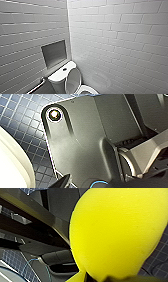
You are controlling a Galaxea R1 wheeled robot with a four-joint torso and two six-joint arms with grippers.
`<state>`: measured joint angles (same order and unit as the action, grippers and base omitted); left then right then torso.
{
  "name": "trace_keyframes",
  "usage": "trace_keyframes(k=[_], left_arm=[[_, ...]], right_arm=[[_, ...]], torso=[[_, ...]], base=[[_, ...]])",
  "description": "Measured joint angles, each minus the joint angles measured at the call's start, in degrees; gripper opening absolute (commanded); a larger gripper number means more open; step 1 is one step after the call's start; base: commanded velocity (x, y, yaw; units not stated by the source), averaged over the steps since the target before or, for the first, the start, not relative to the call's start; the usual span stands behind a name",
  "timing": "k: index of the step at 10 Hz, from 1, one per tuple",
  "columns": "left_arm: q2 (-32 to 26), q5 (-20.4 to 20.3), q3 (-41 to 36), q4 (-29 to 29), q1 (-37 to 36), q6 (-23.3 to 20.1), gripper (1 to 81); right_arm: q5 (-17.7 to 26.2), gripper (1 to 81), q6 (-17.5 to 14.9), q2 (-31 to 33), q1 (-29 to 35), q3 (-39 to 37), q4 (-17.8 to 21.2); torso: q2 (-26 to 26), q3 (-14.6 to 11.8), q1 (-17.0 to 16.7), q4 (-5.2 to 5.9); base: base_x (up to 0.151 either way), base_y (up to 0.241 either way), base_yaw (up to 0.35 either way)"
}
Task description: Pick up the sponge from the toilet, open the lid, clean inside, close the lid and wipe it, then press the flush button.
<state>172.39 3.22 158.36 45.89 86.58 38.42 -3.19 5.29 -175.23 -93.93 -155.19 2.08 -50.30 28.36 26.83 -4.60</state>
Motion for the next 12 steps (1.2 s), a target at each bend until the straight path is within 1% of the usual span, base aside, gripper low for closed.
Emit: trace_keyframes(k=[1,2,3,4,5,7,8,10,11,12], left_arm=[[0.20,-0.41,-0.02,-10.80,-0.20,-9.16,81.1],[0.63,-1.57,-0.02,-18.63,-0.34,-16.38,81.1],[1.10,-2.47,0.00,-23.61,-0.85,-20.74,81.1],[1.57,-2.95,0.11,-25.91,-1.30,-22.17,81.1],[1.60,-2.97,0.30,-26.15,-1.85,-22.33,81.1],[1.57,-3.01,0.79,-26.15,-2.29,-22.39,81.1],[1.57,-2.93,0.79,-26.15,-2.27,-22.39,81.1],[1.76,-2.93,0.77,-26.15,-2.27,-22.77,81.1],[1.76,-2.76,0.79,-26.15,-2.18,-22.77,81.1],[1.73,-2.73,0.79,-26.15,-2.12,-22.77,81.1]], right_arm=[[-0.46,1.0,-6.94,-0.35,0.29,-0.63,5.90],[-1.43,1.0,-12.03,-0.46,0.77,-0.66,10.25],[-1.32,1.0,-14.32,-0.44,1.71,-0.46,12.35],[-0.94,1.0,-14.43,-0.29,3.02,-0.33,13.13],[-0.83,1.0,-14.41,-0.27,3.99,-0.77,13.43],[-0.16,1.0,-14.43,-0.13,3.66,-1.32,13.46],[-0.09,1.0,-14.43,-0.11,3.28,-1.35,13.46],[-0.09,1.0,-14.46,-0.16,3.36,-1.35,13.46],[0.13,1.0,-14.46,-0.16,3.28,-1.32,13.46],[0.06,1.0,-14.47,-0.16,3.35,-1.32,13.46]], torso=[[0.00,0.00,0.00,0.00],[0.00,0.00,0.00,0.00],[0.00,0.00,0.00,0.00],[0.00,0.00,0.00,0.00],[0.00,0.00,0.00,0.00],[0.06,0.00,-0.05,0.00],[0.65,0.00,-0.44,0.00],[3.87,-0.26,-2.45,0.00],[5.51,-1.20,-3.45,0.00],[7.21,-2.86,-4.53,0.00]], base=[[0.000,0.000,0.000],[0.000,0.000,0.000],[0.000,0.000,0.000],[0.000,0.000,0.000],[0.000,0.000,0.000],[0.000,0.000,0.000],[0.000,0.000,0.000],[0.000,0.000,0.000],[0.000,0.000,0.000],[0.000,0.000,0.000]])
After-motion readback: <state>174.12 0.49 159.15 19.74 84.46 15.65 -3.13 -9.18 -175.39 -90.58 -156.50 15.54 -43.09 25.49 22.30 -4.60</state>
